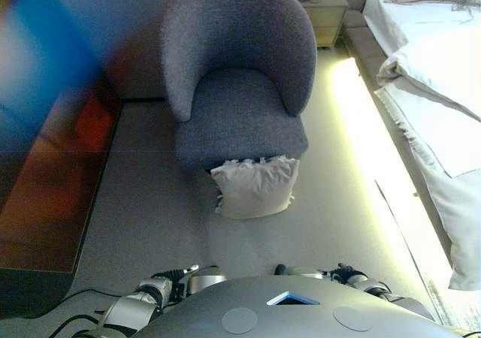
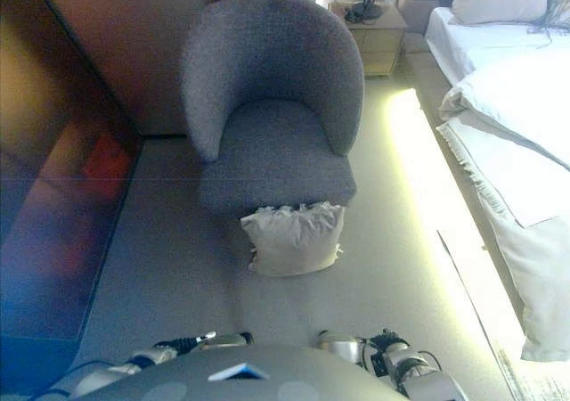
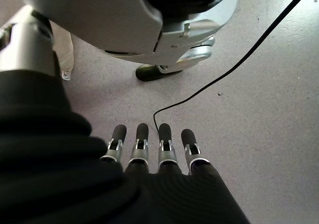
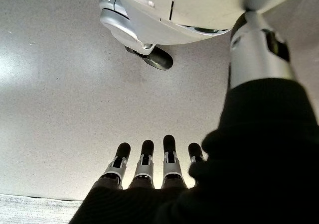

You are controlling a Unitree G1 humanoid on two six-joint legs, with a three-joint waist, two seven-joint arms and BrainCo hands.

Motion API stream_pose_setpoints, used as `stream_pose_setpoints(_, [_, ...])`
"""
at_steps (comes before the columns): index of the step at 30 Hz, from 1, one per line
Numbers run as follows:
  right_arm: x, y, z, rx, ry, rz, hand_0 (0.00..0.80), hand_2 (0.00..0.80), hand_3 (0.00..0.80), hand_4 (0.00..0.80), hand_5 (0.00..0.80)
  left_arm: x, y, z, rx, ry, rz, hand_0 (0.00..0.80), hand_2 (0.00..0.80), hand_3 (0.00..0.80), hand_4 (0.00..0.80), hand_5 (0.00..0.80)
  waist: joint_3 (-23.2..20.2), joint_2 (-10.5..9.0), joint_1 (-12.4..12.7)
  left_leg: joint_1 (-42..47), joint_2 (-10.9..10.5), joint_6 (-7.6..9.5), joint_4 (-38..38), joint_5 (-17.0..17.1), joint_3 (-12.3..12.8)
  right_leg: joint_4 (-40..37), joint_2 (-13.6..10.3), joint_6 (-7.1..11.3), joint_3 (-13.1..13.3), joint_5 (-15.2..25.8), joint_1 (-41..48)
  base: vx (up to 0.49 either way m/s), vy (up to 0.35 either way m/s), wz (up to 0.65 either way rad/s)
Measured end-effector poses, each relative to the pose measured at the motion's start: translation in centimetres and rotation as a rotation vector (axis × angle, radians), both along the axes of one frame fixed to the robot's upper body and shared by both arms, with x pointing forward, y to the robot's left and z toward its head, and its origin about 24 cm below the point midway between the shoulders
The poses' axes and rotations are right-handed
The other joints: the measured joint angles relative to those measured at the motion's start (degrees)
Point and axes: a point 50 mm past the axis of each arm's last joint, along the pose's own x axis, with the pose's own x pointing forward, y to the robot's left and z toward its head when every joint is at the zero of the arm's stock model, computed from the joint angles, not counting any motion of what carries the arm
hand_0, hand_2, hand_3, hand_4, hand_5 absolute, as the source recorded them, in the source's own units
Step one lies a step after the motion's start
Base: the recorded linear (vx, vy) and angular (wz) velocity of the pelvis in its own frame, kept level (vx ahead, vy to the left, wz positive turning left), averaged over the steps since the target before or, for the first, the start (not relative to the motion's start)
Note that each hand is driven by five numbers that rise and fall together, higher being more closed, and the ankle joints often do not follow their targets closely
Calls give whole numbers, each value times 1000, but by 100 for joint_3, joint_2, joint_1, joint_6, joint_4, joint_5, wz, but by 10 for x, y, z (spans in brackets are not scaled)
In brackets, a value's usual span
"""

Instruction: Pick up the cushion and take it to the sofa

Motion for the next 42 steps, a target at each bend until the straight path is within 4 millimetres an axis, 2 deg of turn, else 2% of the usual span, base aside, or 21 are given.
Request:
stream_pose_setpoints(29, [2,1,0,18,-18,9,0,0,0,0,0,-2,1,0,5,30,4,0,0,0,0,0,-17,-41,8,13,15,-1,21,2,-18,0,33,5,-6,0,50,0,-38,0])
stream_pose_setpoints(33, [9,2,1,28,-32,17,0,0,0,0,0,4,4,1,30,-3,21,0,0,0,0,0,107,-94,31,-245,121,-71,612,-145,-77,160,87,-48,-6,-97,-48,-87,-182,6])
stream_pose_setpoints(35, [30,5,3,31,-70,44,0,0,0,0,0,19,7,4,41,-64,41,0,0,0,0,0,415,-229,94,-795,163,-134,1571,-150,-93,541,52,-214,32,-238,-314,-55,-129,-3])
stream_pose_setpoints(37, [39,5,5,28,-85,50,0,0,0,0,0,30,11,6,43,-102,79,0,0,0,0,0,591,-355,175,-1082,151,-374,2094,165,-126,719,6,-283,119,-276,-397,24,-76,-7])
stream_pose_setpoints(38, [41,5,5,28,-88,50,0,0,0,0,0,30,13,7,47,-108,86,0,0,0,0,0,632,-430,164,-1139,113,-439,2153,427,-163,715,-61,-359,133,-273,-378,51,-25,4])
stream_pose_setpoints(39, [41,4,5,26,-87,50,0,0,0,0,0,33,13,7,41,-119,100,0,0,0,0,0,677,-514,165,-1163,117,-411,2184,574,-149,711,-116,-433,133,-271,-381,124,-3,2])
stream_pose_setpoints(40, [40,4,5,24,-83,54,0,0,0,0,0,32,12,7,33,-121,115,0,0,0,0,0,681,-503,177,-1208,120,-338,2372,483,-78,710,-142,-490,127,-243,-391,149,19,-14])
stream_pose_setpoints(42, [37,4,5,28,-68,59,0,0,0,0,0,26,11,6,32,-99,130,0,0,0,0,0,681,-504,163,-1134,-5,-280,2379,187,21,692,-180,-500,133,-238,-459,220,42,-18])
